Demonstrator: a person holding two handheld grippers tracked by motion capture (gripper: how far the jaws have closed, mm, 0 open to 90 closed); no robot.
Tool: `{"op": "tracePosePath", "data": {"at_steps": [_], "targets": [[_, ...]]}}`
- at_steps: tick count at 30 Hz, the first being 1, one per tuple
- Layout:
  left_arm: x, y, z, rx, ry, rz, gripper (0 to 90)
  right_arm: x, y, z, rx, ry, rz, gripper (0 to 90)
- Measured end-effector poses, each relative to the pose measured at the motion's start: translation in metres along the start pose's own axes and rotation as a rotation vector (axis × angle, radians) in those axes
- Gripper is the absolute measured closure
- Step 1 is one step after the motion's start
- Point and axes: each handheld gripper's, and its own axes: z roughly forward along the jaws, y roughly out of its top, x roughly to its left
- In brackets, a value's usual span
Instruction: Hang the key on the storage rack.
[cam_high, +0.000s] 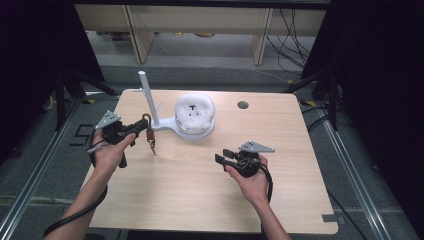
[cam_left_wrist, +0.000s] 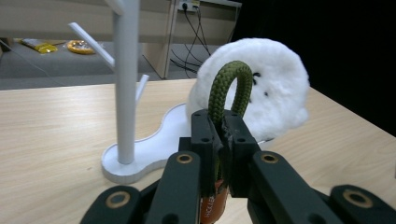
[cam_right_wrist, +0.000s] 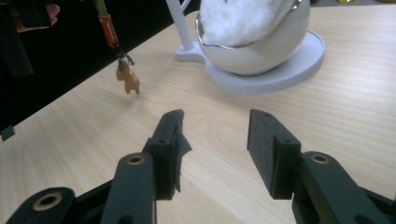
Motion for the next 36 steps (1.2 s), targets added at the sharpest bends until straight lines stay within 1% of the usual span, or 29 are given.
{"op": "tracePosePath", "data": {"at_steps": [1,2,3,4,5,6,7,8,11,13,15,17,18,20,21,22,23,24,26,28,30,31,33,34,36], "targets": [[0.002,0.001,0.000,0.001,0.005,-0.001,84.3,-0.002,-0.001,-0.001,-0.001,-0.007,-0.002,56.4],[0.004,0.003,0.000,-0.001,0.007,-0.001,84.3,-0.005,-0.002,-0.001,-0.007,-0.006,-0.032,56.3],[0.006,0.004,0.001,-0.004,0.011,-0.003,84.3,-0.006,-0.003,-0.002,-0.006,-0.009,-0.022,56.3],[0.008,0.006,0.001,-0.006,0.014,-0.004,84.3,-0.006,-0.003,-0.002,-0.013,-0.018,-0.027,56.2],[0.010,0.008,0.001,-0.010,0.019,-0.007,84.3,-0.008,-0.004,-0.002,-0.014,-0.012,-0.038,56.2],[0.012,0.011,0.001,-0.012,0.022,-0.008,84.3,-0.007,-0.004,-0.003,-0.010,-0.011,-0.014,56.1],[0.015,0.013,0.002,-0.012,0.024,-0.007,84.3,-0.008,-0.004,-0.003,-0.017,-0.009,-0.034,56.1],[0.016,0.015,0.002,-0.013,0.027,-0.006,84.3,-0.008,-0.004,-0.004,-0.013,-0.017,-0.021,56.1],[0.024,0.022,0.005,-0.019,0.032,-0.011,84.3,-0.008,-0.004,-0.004,-0.011,-0.014,-0.010,56.1],[0.029,0.025,0.007,-0.020,0.039,-0.013,84.2,-0.008,-0.005,-0.003,-0.014,-0.012,-0.018,56.0],[0.034,0.029,0.009,-0.019,0.046,-0.016,84.3,-0.008,-0.005,-0.003,-0.011,-0.007,-0.015,56.0],[0.037,0.034,0.010,-0.019,0.052,-0.021,84.2,-0.006,-0.006,-0.003,-0.008,-0.015,0.011,55.9],[0.039,0.036,0.011,-0.022,0.053,-0.019,84.2,-0.006,-0.006,-0.003,-0.008,-0.010,0.013,55.9],[0.042,0.041,0.011,-0.023,0.059,-0.019,84.2,-0.008,-0.007,-0.003,-0.018,-0.016,-0.002,55.9],[0.044,0.043,0.012,-0.023,0.060,-0.020,84.2,-0.008,-0.007,-0.003,-0.014,-0.013,0.000,55.8],[0.046,0.045,0.013,-0.022,0.063,-0.022,84.2,-0.007,-0.007,-0.003,-0.010,-0.007,0.017,55.7],[0.047,0.046,0.014,-0.020,0.065,-0.022,84.2,-0.008,-0.007,-0.002,-0.017,-0.010,0.002,55.7],[0.049,0.048,0.015,-0.018,0.067,-0.025,84.2,-0.007,-0.007,-0.003,-0.004,-0.004,0.012,55.7],[0.052,0.049,0.017,-0.014,0.068,-0.031,84.2,-0.007,-0.007,-0.002,-0.006,-0.003,0.012,55.6],[0.054,0.051,0.018,-0.012,0.070,-0.037,84.2,-0.007,-0.007,-0.002,-0.004,-0.001,0.023,55.5],[0.056,0.053,0.019,-0.013,0.071,-0.042,84.2,-0.008,-0.007,-0.001,-0.009,-0.005,0.010,55.3],[0.056,0.054,0.020,-0.011,0.069,-0.045,84.2,-0.008,-0.007,-0.002,-0.005,0.000,0.020,55.3],[0.057,0.056,0.021,-0.014,0.067,-0.050,84.1,-0.008,-0.007,-0.002,-0.007,-0.002,0.019,55.2],[0.057,0.057,0.021,-0.013,0.067,-0.049,84.1,-0.009,-0.007,-0.001,-0.011,-0.002,0.006,55.1],[0.059,0.058,0.023,-0.013,0.068,-0.061,84.1,-0.010,-0.007,-0.002,-0.010,-0.003,0.006,55.1]]}}
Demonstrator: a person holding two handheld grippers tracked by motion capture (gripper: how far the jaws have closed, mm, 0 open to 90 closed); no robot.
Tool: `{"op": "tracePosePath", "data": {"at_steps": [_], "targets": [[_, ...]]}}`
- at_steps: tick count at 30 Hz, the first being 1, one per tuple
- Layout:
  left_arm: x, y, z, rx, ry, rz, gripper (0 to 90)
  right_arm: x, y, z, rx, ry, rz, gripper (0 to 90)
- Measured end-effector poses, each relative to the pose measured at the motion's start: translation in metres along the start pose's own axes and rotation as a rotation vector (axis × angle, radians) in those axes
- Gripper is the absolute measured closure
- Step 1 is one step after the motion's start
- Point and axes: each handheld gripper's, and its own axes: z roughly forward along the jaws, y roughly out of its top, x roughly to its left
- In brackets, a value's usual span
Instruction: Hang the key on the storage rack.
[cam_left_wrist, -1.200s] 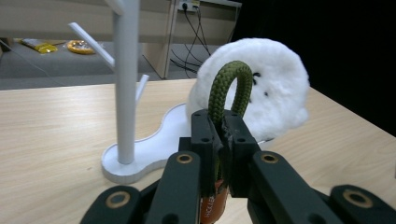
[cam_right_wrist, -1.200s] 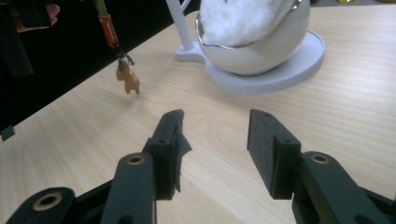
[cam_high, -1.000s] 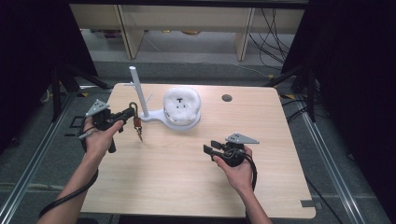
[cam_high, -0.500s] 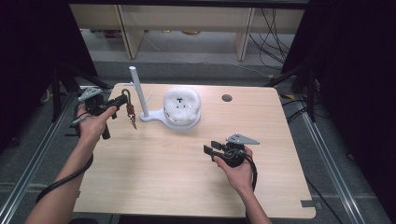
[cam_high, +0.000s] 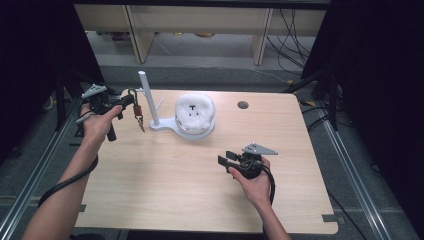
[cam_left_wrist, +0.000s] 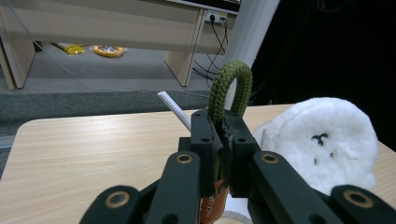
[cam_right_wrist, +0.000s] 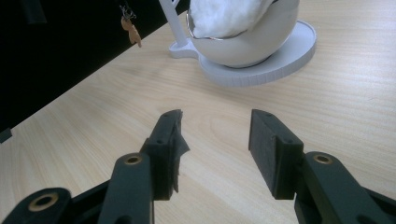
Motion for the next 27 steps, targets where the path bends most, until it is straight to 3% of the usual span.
{"op": "tracePosePath", "data": {"at_steps": [12,13,14,19,22,23,26,27], "targets": [[0.005,0.003,0.005,0.012,-0.022,-0.058,83.8,-0.002,-0.001,0.000,-0.010,0.001,-0.004,54.7],[0.006,0.004,0.006,0.012,-0.026,-0.065,83.7,0.000,-0.002,0.000,-0.005,0.000,0.021,54.6],[0.007,0.004,0.006,0.013,-0.026,-0.073,83.6,-0.003,-0.001,0.000,-0.012,-0.002,-0.011,54.5],[0.011,0.005,0.008,0.012,-0.025,-0.096,83.5,-0.003,-0.002,-0.001,-0.006,0.000,-0.006,54.4],[0.010,0.005,0.009,0.014,-0.021,-0.093,83.5,-0.002,-0.002,-0.001,-0.003,0.004,0.010,54.2],[0.010,0.006,0.010,0.016,-0.021,-0.094,83.5,0.001,-0.003,-0.002,0.006,0.003,0.043,54.1],[0.009,0.005,0.011,0.018,-0.017,-0.092,83.5,0.000,-0.002,-0.002,0.005,0.008,0.033,54.0],[0.009,0.005,0.011,0.018,-0.017,-0.092,83.4,-0.003,-0.002,-0.001,-0.007,-0.004,-0.013,54.0]]}}
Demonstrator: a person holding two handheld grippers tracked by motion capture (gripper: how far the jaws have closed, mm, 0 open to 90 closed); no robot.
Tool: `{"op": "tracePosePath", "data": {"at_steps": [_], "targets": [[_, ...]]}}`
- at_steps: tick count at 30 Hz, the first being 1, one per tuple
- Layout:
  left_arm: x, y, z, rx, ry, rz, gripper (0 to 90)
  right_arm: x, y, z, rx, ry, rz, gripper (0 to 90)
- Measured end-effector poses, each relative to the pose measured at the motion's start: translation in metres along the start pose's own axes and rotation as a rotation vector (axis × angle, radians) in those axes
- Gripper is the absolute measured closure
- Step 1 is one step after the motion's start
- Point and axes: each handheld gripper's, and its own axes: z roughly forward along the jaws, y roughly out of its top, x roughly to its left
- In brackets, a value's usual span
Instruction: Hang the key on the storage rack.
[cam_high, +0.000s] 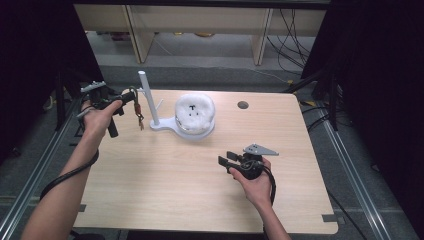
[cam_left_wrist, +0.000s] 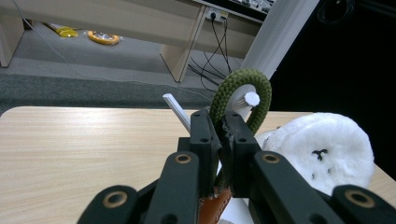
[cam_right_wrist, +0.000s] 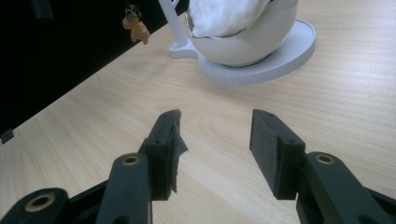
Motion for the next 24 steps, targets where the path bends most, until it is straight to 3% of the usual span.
{"op": "tracePosePath", "data": {"at_steps": [1,2,6,7,9,12,13,23,24], "targets": [[0.000,0.000,0.000,0.000,0.001,0.000,83.4,0.000,0.000,0.000,-0.003,0.001,0.000,53.9],[0.000,-0.001,0.001,0.002,0.001,0.002,83.3,0.002,-0.001,0.000,-0.003,0.008,0.036,53.9],[0.000,-0.003,0.002,0.005,0.005,0.005,83.1,0.002,-0.001,-0.001,0.007,0.012,0.042,53.7],[0.000,-0.003,0.003,0.006,0.005,0.005,83.0,0.000,-0.001,0.000,-0.004,0.006,0.024,53.6],[0.000,-0.003,0.004,0.004,0.005,0.007,82.8,0.002,0.000,-0.001,0.003,0.007,0.045,53.6],[-0.001,-0.003,0.006,0.008,0.009,0.011,82.7,-0.001,0.000,-0.001,-0.010,0.011,0.003,53.4],[-0.001,-0.003,0.007,0.009,0.011,0.011,82.6,0.000,0.000,-0.001,-0.002,0.011,0.028,53.3],[-0.002,-0.005,0.012,0.014,0.016,0.015,81.2,-0.002,-0.001,-0.001,-0.008,0.009,0.010,52.9],[-0.002,-0.006,0.012,0.014,0.017,0.016,81.0,-0.001,-0.001,-0.002,-0.005,0.006,0.026,52.9]]}}
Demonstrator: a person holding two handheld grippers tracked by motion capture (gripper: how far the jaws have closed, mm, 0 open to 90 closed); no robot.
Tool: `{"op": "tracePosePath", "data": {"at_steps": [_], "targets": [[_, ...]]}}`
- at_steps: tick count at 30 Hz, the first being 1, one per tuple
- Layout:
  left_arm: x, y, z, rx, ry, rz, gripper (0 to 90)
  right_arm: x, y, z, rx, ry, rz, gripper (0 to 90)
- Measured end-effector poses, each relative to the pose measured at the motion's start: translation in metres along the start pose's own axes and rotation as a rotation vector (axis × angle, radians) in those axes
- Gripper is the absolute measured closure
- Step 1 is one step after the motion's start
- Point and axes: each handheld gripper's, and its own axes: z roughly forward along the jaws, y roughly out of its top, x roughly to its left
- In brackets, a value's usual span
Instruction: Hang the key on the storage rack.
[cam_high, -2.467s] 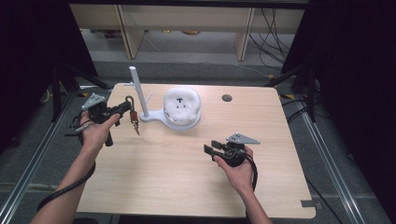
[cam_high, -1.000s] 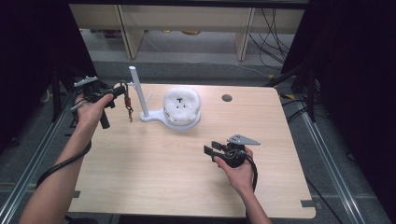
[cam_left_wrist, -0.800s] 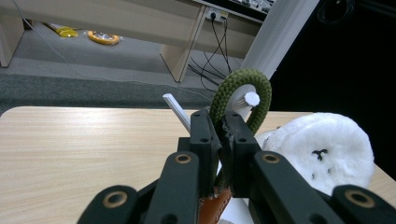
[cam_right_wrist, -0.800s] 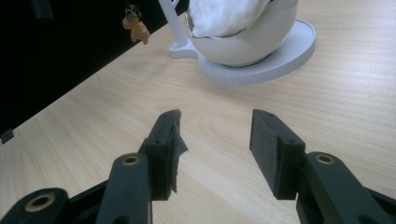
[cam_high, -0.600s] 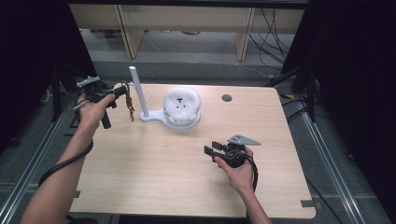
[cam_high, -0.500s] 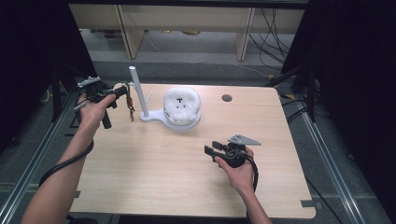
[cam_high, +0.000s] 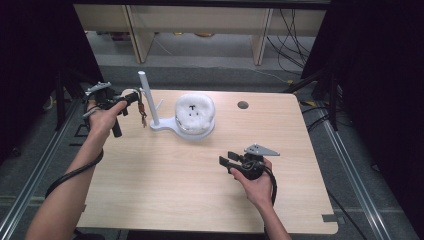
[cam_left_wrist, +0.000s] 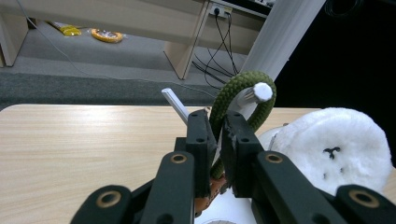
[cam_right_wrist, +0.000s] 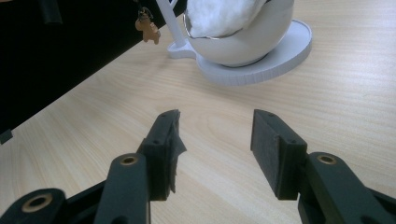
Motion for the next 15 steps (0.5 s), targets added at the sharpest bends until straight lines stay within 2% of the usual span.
{"op": "tracePosePath", "data": {"at_steps": [1,2,3,4,5,8,10,12,13,15], "targets": [[-0.0001,-0.0004,0.0001,0.000,0.002,0.000,80.7,0.0001,0.0002,-0.0005,0.004,-0.002,0.000,52.9],[0.0001,-0.0009,0.0002,0.001,0.002,0.002,80.4,0.0022,0.0000,-0.0013,0.013,-0.002,0.026,52.8],[0.0002,-0.0013,0.0002,0.002,0.003,0.004,80.1,0.0000,0.0001,-0.0004,0.002,-0.001,0.000,52.8],[0.0003,-0.0016,0.0001,0.003,0.006,0.008,79.8,-0.0002,-0.0001,0.0000,0.000,0.000,-0.004,52.8],[0.0001,-0.0018,0.0000,0.005,0.009,0.012,79.4,-0.0019,-0.0001,0.0004,-0.009,-0.011,-0.040,52.7],[-0.0002,-0.0023,0.0003,0.008,0.012,0.020,78.0,-0.0008,-0.0005,0.0012,-0.002,0.003,-0.019,52.6],[-0.0004,-0.0024,0.0002,0.011,0.020,0.029,76.5,-0.0011,-0.0003,0.0003,-0.001,-0.011,-0.032,52.5],[-0.0006,-0.0028,-0.0001,0.011,0.029,0.041,74.4,0.0002,-0.0007,0.0009,0.006,0.005,-0.007,52.4],[-0.0007,-0.0031,-0.0003,0.013,0.033,0.042,73.3,-0.0006,-0.0005,0.0005,0.005,-0.003,-0.022,52.4],[-0.0003,-0.0040,-0.0010,0.019,0.045,0.052,70.4,-0.0008,-0.0006,0.0006,0.005,-0.004,-0.023,52.3]]}}
